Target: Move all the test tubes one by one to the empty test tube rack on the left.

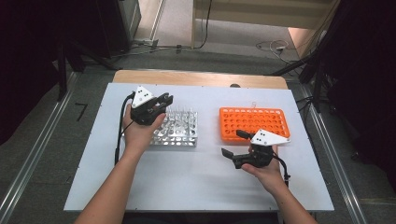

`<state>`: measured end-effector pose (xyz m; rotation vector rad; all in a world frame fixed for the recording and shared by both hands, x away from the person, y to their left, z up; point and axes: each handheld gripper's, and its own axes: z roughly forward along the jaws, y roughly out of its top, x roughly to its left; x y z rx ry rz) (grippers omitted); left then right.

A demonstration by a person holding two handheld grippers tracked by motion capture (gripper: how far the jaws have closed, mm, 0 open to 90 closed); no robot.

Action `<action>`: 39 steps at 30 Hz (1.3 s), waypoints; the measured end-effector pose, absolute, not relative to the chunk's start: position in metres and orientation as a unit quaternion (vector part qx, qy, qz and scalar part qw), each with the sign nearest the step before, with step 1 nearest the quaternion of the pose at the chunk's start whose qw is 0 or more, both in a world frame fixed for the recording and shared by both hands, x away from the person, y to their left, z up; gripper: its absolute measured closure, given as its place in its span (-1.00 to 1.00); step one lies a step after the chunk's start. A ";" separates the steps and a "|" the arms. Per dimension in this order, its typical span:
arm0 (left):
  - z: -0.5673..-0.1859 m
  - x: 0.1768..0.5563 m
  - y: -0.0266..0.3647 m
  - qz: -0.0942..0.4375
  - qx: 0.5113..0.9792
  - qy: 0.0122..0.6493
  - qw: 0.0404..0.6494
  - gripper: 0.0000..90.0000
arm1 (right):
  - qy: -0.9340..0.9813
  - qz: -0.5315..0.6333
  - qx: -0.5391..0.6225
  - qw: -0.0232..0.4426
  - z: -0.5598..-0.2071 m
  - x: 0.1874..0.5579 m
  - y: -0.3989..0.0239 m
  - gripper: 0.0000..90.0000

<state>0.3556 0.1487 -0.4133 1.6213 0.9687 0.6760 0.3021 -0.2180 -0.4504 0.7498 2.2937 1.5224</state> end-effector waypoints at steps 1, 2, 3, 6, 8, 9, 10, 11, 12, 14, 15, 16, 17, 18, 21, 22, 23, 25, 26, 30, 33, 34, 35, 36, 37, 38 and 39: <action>-0.414 0.357 0.148 0.284 0.682 0.408 0.537 0.69 | 0.796 0.528 0.261 0.144 -0.450 0.302 -0.218 -0.81; -0.415 0.358 0.148 0.283 0.683 0.409 0.536 0.69 | 0.796 0.528 0.261 0.144 -0.450 0.302 -0.219 -0.81; -0.417 0.359 0.147 0.284 0.685 0.409 0.533 0.69 | 0.795 0.527 0.262 0.144 -0.450 0.302 -0.219 -0.81; -0.420 0.362 0.145 0.280 0.687 0.413 0.528 0.69 | 0.795 0.528 0.263 0.144 -0.450 0.303 -0.220 -0.81; -0.422 0.363 0.144 0.276 0.691 0.415 0.524 0.69 | 0.794 0.529 0.263 0.145 -0.449 0.303 -0.220 -0.81; -0.423 0.364 0.144 0.274 0.691 0.416 0.523 0.69 | 0.793 0.529 0.264 0.145 -0.449 0.303 -0.221 -0.81; -0.424 0.364 0.143 0.272 0.692 0.418 0.521 0.69 | 0.793 0.529 0.264 0.145 -0.449 0.303 -0.221 -0.81; -0.426 0.365 0.143 0.269 0.694 0.420 0.519 0.69 | 0.793 0.529 0.265 0.146 -0.449 0.303 -0.221 -0.81; -0.427 0.365 0.142 0.266 0.696 0.422 0.517 0.69 | 0.793 0.529 0.264 0.146 -0.449 0.303 -0.221 -0.81; -0.429 0.366 0.142 0.264 0.699 0.424 0.511 0.69 | 0.793 0.529 0.264 0.147 -0.449 0.303 -0.222 -0.81; -0.431 0.366 0.141 0.261 0.701 0.426 0.509 0.69 | 0.793 0.528 0.265 0.147 -0.449 0.303 -0.222 -0.81; -0.432 0.366 0.141 0.260 0.701 0.428 0.507 0.69 | 0.793 0.529 0.265 0.148 -0.449 0.303 -0.222 -0.81; -0.433 0.367 0.141 0.259 0.701 0.430 0.506 0.69 | 0.792 0.529 0.266 0.147 -0.449 0.304 -0.222 -0.81; -0.433 0.367 0.141 0.259 0.701 0.432 0.505 0.69 | 0.792 0.529 0.266 0.147 -0.449 0.304 -0.222 -0.81; -0.434 0.368 0.142 0.254 0.702 0.439 0.500 0.69 | 0.791 0.529 0.269 0.148 -0.450 0.306 -0.223 -0.81; -0.434 0.368 0.142 0.253 0.704 0.439 0.497 0.68 | 0.789 0.530 0.272 0.149 -0.450 0.308 -0.224 -0.81; -0.435 0.369 0.141 0.252 0.706 0.439 0.495 0.69 | 0.788 0.531 0.274 0.150 -0.450 0.308 -0.225 -0.81; -0.435 0.369 0.140 0.256 0.709 0.439 0.488 0.69 | 0.784 0.533 0.280 0.150 -0.450 0.310 -0.227 -0.81; -0.435 0.369 0.140 0.253 0.709 0.442 0.488 0.69 | 0.783 0.534 0.282 0.150 -0.450 0.311 -0.228 -0.81; -0.437 0.370 0.140 0.237 0.716 0.448 0.481 0.62 | 0.782 0.532 0.286 0.153 -0.449 0.312 -0.230 -0.81; -0.437 0.369 0.139 0.235 0.718 0.447 0.479 0.52 | 0.780 0.528 0.296 0.160 -0.450 0.316 -0.231 -0.81; -0.437 0.369 0.139 0.236 0.718 0.449 0.478 0.49 | 0.778 0.528 0.299 0.161 -0.451 0.318 -0.232 -0.81; -0.437 0.369 0.140 0.234 0.718 0.447 0.479 0.43 | 0.776 0.528 0.305 0.163 -0.451 0.321 -0.233 -0.80; -0.437 0.368 0.140 0.234 0.718 0.447 0.480 0.39 | 0.774 0.527 0.310 0.166 -0.452 0.323 -0.235 -0.80; -0.436 0.367 0.141 0.236 0.715 0.449 0.481 0.33 | 0.773 0.525 0.315 0.168 -0.452 0.325 -0.236 -0.80; -0.435 0.366 0.141 0.237 0.713 0.451 0.481 0.25 | 0.771 0.523 0.320 0.172 -0.452 0.328 -0.237 -0.77; -0.435 0.365 0.142 0.238 0.712 0.450 0.484 0.16 | 0.768 0.521 0.328 0.178 -0.453 0.332 -0.239 -0.74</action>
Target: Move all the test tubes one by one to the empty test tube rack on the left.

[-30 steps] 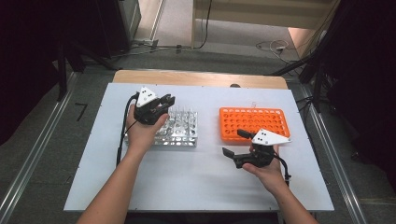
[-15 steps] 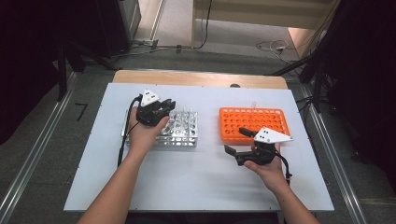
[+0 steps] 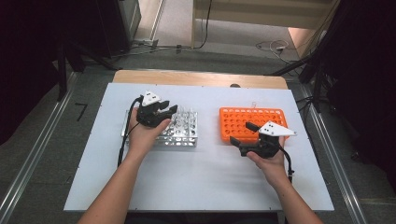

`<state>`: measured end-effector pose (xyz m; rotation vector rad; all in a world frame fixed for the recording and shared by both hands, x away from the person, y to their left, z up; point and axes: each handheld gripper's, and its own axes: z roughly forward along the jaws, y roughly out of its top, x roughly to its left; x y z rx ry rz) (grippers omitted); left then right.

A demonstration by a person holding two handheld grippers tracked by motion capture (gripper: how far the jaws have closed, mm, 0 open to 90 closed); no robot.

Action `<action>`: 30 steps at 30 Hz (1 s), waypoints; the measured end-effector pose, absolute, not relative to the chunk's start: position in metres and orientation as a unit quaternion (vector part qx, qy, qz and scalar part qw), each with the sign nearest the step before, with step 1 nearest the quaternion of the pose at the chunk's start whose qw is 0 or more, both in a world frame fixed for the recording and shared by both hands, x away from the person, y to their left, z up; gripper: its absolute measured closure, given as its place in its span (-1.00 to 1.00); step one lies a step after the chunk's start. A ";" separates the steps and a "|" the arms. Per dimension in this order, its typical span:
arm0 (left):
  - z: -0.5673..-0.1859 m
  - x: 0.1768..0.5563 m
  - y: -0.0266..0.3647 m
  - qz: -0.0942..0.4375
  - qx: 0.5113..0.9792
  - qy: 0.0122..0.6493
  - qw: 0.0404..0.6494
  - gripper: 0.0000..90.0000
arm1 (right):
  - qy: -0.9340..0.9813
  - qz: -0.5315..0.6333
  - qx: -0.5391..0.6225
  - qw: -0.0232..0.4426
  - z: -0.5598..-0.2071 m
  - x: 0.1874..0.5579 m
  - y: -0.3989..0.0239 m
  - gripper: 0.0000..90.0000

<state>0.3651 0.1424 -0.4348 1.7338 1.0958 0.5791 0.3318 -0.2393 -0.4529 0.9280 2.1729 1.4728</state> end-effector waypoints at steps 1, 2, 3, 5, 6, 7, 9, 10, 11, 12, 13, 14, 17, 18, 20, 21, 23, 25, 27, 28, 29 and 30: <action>-0.434 0.364 0.143 0.239 0.710 0.449 0.488 0.11 | 0.764 0.517 0.340 0.182 -0.454 0.336 -0.242 -0.72; -0.433 0.362 0.144 0.239 0.709 0.447 0.491 0.04 | 0.761 0.513 0.350 0.187 -0.454 0.341 -0.244 -0.69; -0.432 0.359 0.144 0.239 0.706 0.444 0.497 -0.05 | 0.759 0.507 0.362 0.191 -0.456 0.346 -0.247 -0.64; -0.429 0.353 0.145 0.237 0.701 0.440 0.509 -0.25 | 0.753 0.495 0.383 0.204 -0.458 0.356 -0.253 -0.56; -0.428 0.350 0.145 0.234 0.700 0.436 0.515 -0.31 | 0.751 0.485 0.395 0.211 -0.458 0.361 -0.255 -0.53; -0.427 0.346 0.145 0.234 0.700 0.431 0.519 -0.35 | 0.747 0.481 0.405 0.214 -0.459 0.367 -0.258 -0.51; -0.426 0.339 0.143 0.233 0.701 0.422 0.526 -0.50 | 0.742 0.475 0.418 0.220 -0.459 0.376 -0.262 -0.42; -0.426 0.335 0.142 0.233 0.702 0.417 0.528 -0.56 | 0.740 0.471 0.426 0.221 -0.458 0.381 -0.264 -0.38; -0.426 0.331 0.141 0.231 0.700 0.414 0.534 -0.62 | 0.740 0.468 0.429 0.220 -0.458 0.385 -0.265 -0.35; -0.426 0.327 0.140 0.229 0.702 0.408 0.537 -0.67 | 0.740 0.467 0.430 0.221 -0.459 0.389 -0.265 -0.32; -0.426 0.323 0.139 0.226 0.703 0.405 0.539 -0.72 | 0.741 0.462 0.433 0.224 -0.459 0.392 -0.264 -0.27; -0.426 0.318 0.137 0.223 0.703 0.400 0.544 -0.77 | 0.741 0.457 0.435 0.229 -0.460 0.395 -0.263 -0.22; -0.427 0.306 0.131 0.218 0.711 0.384 0.548 -0.86 | 0.743 0.440 0.449 0.231 -0.464 0.404 -0.261 -0.06; -0.428 0.302 0.130 0.215 0.714 0.379 0.548 -0.87 | 0.741 0.439 0.453 0.230 -0.465 0.406 -0.260 -0.01; -0.429 0.294 0.126 0.210 0.720 0.370 0.548 -0.90 | 0.741 0.434 0.458 0.230 -0.466 0.410 -0.258 0.12; -0.429 0.291 0.125 0.207 0.720 0.367 0.551 -0.92 | 0.741 0.430 0.462 0.231 -0.467 0.412 -0.257 0.18; -0.430 0.285 0.122 0.206 0.724 0.361 0.551 -0.92 | 0.739 0.424 0.467 0.236 -0.467 0.413 -0.255 0.30; -0.430 0.280 0.121 0.202 0.726 0.355 0.553 -0.92 | 0.740 0.414 0.474 0.238 -0.468 0.414 -0.254 0.39; -0.431 0.278 0.119 0.201 0.725 0.354 0.556 -0.92 | 0.741 0.401 0.479 0.245 -0.469 0.414 -0.253 0.48; -0.432 0.277 0.118 0.199 0.726 0.353 0.556 -0.92 | 0.742 0.399 0.479 0.248 -0.469 0.414 -0.253 0.55; -0.432 0.277 0.117 0.199 0.727 0.353 0.554 -0.92 | 0.743 0.397 0.479 0.248 -0.469 0.414 -0.253 0.61; -0.432 0.277 0.117 0.200 0.727 0.353 0.554 -0.92 | 0.744 0.395 0.478 0.249 -0.469 0.414 -0.253 0.63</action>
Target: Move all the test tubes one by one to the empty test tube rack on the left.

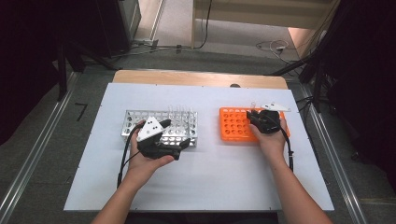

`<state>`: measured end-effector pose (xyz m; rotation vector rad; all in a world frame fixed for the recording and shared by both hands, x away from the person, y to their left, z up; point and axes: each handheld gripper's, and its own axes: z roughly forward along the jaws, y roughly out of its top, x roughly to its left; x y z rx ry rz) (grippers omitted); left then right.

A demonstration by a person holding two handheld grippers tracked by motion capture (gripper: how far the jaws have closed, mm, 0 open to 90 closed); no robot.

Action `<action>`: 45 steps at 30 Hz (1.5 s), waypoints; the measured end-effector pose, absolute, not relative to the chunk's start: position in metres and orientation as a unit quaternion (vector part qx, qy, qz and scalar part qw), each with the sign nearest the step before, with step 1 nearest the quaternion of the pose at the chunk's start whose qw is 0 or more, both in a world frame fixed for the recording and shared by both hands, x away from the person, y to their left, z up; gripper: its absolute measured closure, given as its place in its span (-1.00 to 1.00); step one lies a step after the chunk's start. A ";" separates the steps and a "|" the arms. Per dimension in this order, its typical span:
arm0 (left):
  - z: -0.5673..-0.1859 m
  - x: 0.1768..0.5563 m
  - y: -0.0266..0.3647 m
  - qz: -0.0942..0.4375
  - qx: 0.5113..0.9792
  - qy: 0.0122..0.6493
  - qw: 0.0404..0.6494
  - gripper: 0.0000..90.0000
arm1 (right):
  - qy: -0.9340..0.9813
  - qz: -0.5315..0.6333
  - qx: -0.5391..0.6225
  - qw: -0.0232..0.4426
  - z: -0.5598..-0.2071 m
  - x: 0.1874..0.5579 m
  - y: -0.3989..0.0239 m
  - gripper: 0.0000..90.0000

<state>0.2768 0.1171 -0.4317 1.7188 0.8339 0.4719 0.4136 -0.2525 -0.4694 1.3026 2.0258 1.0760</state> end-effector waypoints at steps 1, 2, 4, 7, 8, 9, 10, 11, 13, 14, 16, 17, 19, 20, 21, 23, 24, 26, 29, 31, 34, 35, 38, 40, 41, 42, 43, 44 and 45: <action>-0.432 0.277 0.117 0.198 0.727 0.352 0.555 -0.92 | 0.744 0.393 0.478 0.252 -0.469 0.413 -0.252 0.65; -0.431 0.276 0.116 0.198 0.727 0.352 0.555 -0.92 | 0.744 0.394 0.476 0.255 -0.469 0.413 -0.253 0.65; -0.431 0.276 0.116 0.199 0.728 0.351 0.555 -0.92 | 0.739 0.402 0.477 0.255 -0.468 0.412 -0.254 0.65; -0.431 0.276 0.116 0.197 0.727 0.351 0.556 -0.92 | 0.732 0.418 0.467 0.269 -0.462 0.408 -0.255 0.65; -0.430 0.276 0.116 0.196 0.728 0.351 0.556 -0.91 | 0.729 0.423 0.464 0.272 -0.459 0.406 -0.255 0.65; -0.430 0.276 0.116 0.195 0.727 0.351 0.558 -0.91 | 0.726 0.428 0.462 0.275 -0.456 0.404 -0.257 0.65; -0.430 0.275 0.115 0.194 0.727 0.349 0.559 -0.89 | 0.724 0.437 0.459 0.273 -0.452 0.401 -0.258 0.65; -0.429 0.275 0.115 0.195 0.727 0.348 0.558 -0.89 | 0.723 0.448 0.453 0.268 -0.449 0.399 -0.259 0.65; -0.427 0.275 0.114 0.194 0.727 0.345 0.560 -0.89 | 0.726 0.457 0.434 0.275 -0.443 0.392 -0.258 0.65; -0.426 0.275 0.113 0.193 0.727 0.343 0.562 -0.88 | 0.728 0.460 0.427 0.276 -0.440 0.388 -0.257 0.65; -0.423 0.274 0.110 0.191 0.728 0.339 0.565 -0.85 | 0.733 0.469 0.413 0.268 -0.435 0.380 -0.254 0.66; -0.422 0.273 0.109 0.190 0.729 0.335 0.566 -0.83 | 0.738 0.471 0.406 0.264 -0.432 0.376 -0.252 0.65; -0.419 0.271 0.104 0.187 0.728 0.327 0.572 -0.78 | 0.748 0.476 0.387 0.252 -0.429 0.365 -0.245 0.65; -0.418 0.271 0.102 0.184 0.731 0.323 0.572 -0.75 | 0.753 0.479 0.378 0.246 -0.428 0.359 -0.241 0.65; -0.417 0.270 0.099 0.183 0.732 0.319 0.574 -0.71 | 0.759 0.481 0.368 0.241 -0.427 0.353 -0.236 0.65; -0.414 0.268 0.093 0.179 0.734 0.309 0.577 -0.66 | 0.769 0.485 0.349 0.228 -0.427 0.342 -0.227 0.66; -0.412 0.267 0.090 0.178 0.735 0.304 0.579 -0.62 | 0.773 0.487 0.342 0.220 -0.427 0.337 -0.222 0.65; -0.410 0.266 0.084 0.174 0.736 0.297 0.583 -0.57 | 0.781 0.490 0.327 0.206 -0.428 0.326 -0.212 0.65; -0.408 0.265 0.076 0.168 0.738 0.285 0.588 -0.44 | 0.796 0.491 0.299 0.187 -0.430 0.313 -0.195 0.65; -0.408 0.265 0.071 0.164 0.742 0.277 0.588 -0.34 | 0.807 0.489 0.282 0.174 -0.431 0.304 -0.184 0.65; -0.409 0.264 0.066 0.156 0.748 0.267 0.587 -0.16 | 0.817 0.490 0.257 0.162 -0.429 0.294 -0.171 0.65; -0.410 0.263 0.064 0.156 0.749 0.265 0.588 -0.11 | 0.820 0.490 0.249 0.158 -0.429 0.291 -0.167 0.66; -0.411 0.262 0.059 0.156 0.754 0.255 0.586 0.06 | 0.827 0.490 0.234 0.148 -0.429 0.285 -0.156 0.65; -0.412 0.261 0.056 0.165 0.754 0.258 0.580 0.20 | 0.832 0.487 0.225 0.143 -0.430 0.282 -0.151 0.66; -0.412 0.262 0.056 0.170 0.755 0.261 0.577 0.24 | 0.834 0.487 0.219 0.141 -0.430 0.280 -0.148 0.66; -0.412 0.262 0.056 0.171 0.754 0.263 0.577 0.27 | 0.835 0.486 0.218 0.138 -0.430 0.279 -0.146 0.65; -0.412 0.262 0.056 0.172 0.753 0.262 0.578 0.37 | 0.837 0.485 0.213 0.138 -0.430 0.278 -0.145 0.65; -0.412 0.262 0.057 0.177 0.754 0.262 0.576 0.45 | 0.837 0.485 0.210 0.138 -0.430 0.277 -0.144 0.65; -0.412 0.262 0.057 0.177 0.753 0.262 0.577 0.53 | 0.838 0.486 0.209 0.136 -0.429 0.276 -0.143 0.65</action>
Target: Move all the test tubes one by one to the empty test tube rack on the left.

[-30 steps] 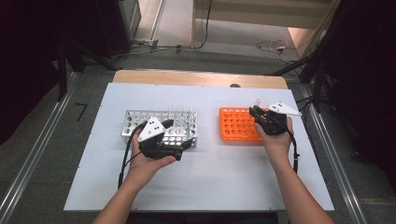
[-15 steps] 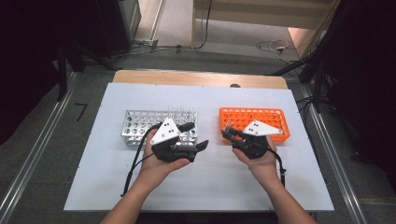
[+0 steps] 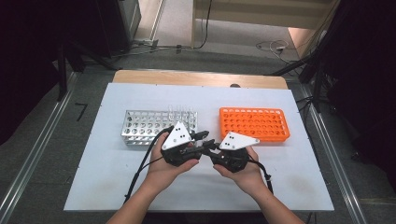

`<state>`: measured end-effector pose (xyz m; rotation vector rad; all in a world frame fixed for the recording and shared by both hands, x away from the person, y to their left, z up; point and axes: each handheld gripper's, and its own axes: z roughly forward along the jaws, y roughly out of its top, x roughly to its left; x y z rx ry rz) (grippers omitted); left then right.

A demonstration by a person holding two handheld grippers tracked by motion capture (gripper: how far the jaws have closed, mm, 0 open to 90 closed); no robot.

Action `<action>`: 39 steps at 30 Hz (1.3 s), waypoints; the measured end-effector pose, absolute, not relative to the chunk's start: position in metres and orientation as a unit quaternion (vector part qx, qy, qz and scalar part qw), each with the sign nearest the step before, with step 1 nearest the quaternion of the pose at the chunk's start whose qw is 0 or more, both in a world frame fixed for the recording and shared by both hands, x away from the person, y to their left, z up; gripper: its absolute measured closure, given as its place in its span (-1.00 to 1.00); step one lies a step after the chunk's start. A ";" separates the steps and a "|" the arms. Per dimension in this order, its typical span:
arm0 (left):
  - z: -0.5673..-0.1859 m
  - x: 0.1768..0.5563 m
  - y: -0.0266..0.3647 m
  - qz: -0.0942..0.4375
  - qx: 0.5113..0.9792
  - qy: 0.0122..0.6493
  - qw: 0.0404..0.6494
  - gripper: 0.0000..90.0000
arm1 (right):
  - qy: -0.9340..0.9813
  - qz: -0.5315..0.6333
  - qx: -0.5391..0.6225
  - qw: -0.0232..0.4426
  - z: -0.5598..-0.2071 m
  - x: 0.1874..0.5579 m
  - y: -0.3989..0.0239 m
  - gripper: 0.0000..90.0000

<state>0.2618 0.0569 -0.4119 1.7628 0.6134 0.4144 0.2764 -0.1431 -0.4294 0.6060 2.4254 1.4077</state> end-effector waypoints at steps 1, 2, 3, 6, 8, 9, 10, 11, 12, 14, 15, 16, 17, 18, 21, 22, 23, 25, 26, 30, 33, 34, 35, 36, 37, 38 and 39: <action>-0.412 0.262 0.058 0.177 0.753 0.260 0.578 0.62 | 0.837 0.487 0.209 0.136 -0.429 0.276 -0.143 0.66; -0.411 0.262 0.058 0.181 0.753 0.259 0.578 0.65 | 0.837 0.486 0.208 0.137 -0.429 0.276 -0.143 0.65; -0.411 0.262 0.058 0.183 0.753 0.259 0.577 0.67 | 0.837 0.487 0.208 0.137 -0.429 0.277 -0.143 0.66; -0.411 0.262 0.060 0.183 0.751 0.260 0.578 0.68 | 0.837 0.487 0.209 0.138 -0.429 0.277 -0.143 0.65; -0.410 0.263 0.063 0.187 0.750 0.261 0.578 0.68 | 0.833 0.490 0.213 0.141 -0.429 0.277 -0.144 0.60; -0.409 0.263 0.065 0.189 0.749 0.264 0.578 0.68 | 0.832 0.491 0.215 0.142 -0.429 0.277 -0.145 0.51; -0.408 0.264 0.068 0.189 0.746 0.266 0.580 0.68 | 0.830 0.493 0.215 0.145 -0.429 0.278 -0.147 0.45; -0.407 0.265 0.071 0.195 0.745 0.269 0.579 0.68 | 0.828 0.497 0.219 0.142 -0.429 0.279 -0.149 0.42; -0.406 0.266 0.074 0.201 0.742 0.274 0.577 0.69 | 0.826 0.500 0.220 0.139 -0.429 0.280 -0.153 0.38; -0.403 0.270 0.084 0.205 0.734 0.286 0.580 0.69 | 0.821 0.503 0.229 0.144 -0.430 0.282 -0.161 0.23; -0.402 0.272 0.089 0.207 0.730 0.292 0.582 0.68 | 0.818 0.505 0.233 0.144 -0.431 0.284 -0.166 0.20; -0.401 0.274 0.095 0.210 0.727 0.297 0.583 0.69 | 0.816 0.507 0.236 0.144 -0.432 0.285 -0.171 0.13; -0.400 0.276 0.099 0.213 0.723 0.303 0.583 0.69 | 0.813 0.510 0.241 0.147 -0.433 0.286 -0.177 0.04; -0.399 0.278 0.104 0.217 0.719 0.308 0.584 0.69 | 0.808 0.513 0.246 0.149 -0.433 0.287 -0.182 -0.02; -0.396 0.285 0.118 0.232 0.711 0.320 0.581 0.69 | 0.800 0.521 0.256 0.153 -0.434 0.289 -0.199 -0.28; -0.394 0.288 0.124 0.240 0.708 0.327 0.579 0.69 | 0.798 0.521 0.259 0.154 -0.434 0.290 -0.204 -0.32; -0.394 0.291 0.129 0.242 0.705 0.332 0.579 0.69 | 0.795 0.524 0.263 0.154 -0.434 0.290 -0.211 -0.39; -0.393 0.297 0.137 0.250 0.699 0.341 0.577 0.69 | 0.792 0.524 0.269 0.159 -0.434 0.290 -0.221 -0.55; -0.393 0.300 0.141 0.253 0.696 0.348 0.575 0.69 | 0.791 0.524 0.273 0.161 -0.434 0.290 -0.225 -0.60; -0.393 0.315 0.159 0.262 0.678 0.375 0.575 0.69 | 0.784 0.522 0.289 0.172 -0.437 0.288 -0.246 -0.81; -0.393 0.325 0.168 0.278 0.670 0.389 0.568 0.69 | 0.781 0.521 0.300 0.170 -0.440 0.286 -0.263 -0.86; -0.394 0.328 0.170 0.283 0.667 0.392 0.567 0.69 | 0.780 0.520 0.304 0.170 -0.441 0.286 -0.268 -0.86; -0.395 0.331 0.171 0.288 0.665 0.397 0.564 0.69 | 0.780 0.518 0.305 0.172 -0.442 0.285 -0.272 -0.86; -0.396 0.334 0.173 0.288 0.662 0.401 0.564 0.69 | 0.780 0.516 0.307 0.174 -0.443 0.285 -0.276 -0.86; -0.398 0.337 0.174 0.290 0.659 0.405 0.564 0.69 | 0.779 0.515 0.311 0.175 -0.444 0.284 -0.279 -0.86; -0.399 0.340 0.175 0.292 0.656 0.409 0.563 0.69 | 0.778 0.515 0.314 0.176 -0.445 0.284 -0.282 -0.86; -0.401 0.342 0.175 0.293 0.655 0.412 0.562 0.69 | 0.777 0.514 0.317 0.177 -0.446 0.284 -0.285 -0.86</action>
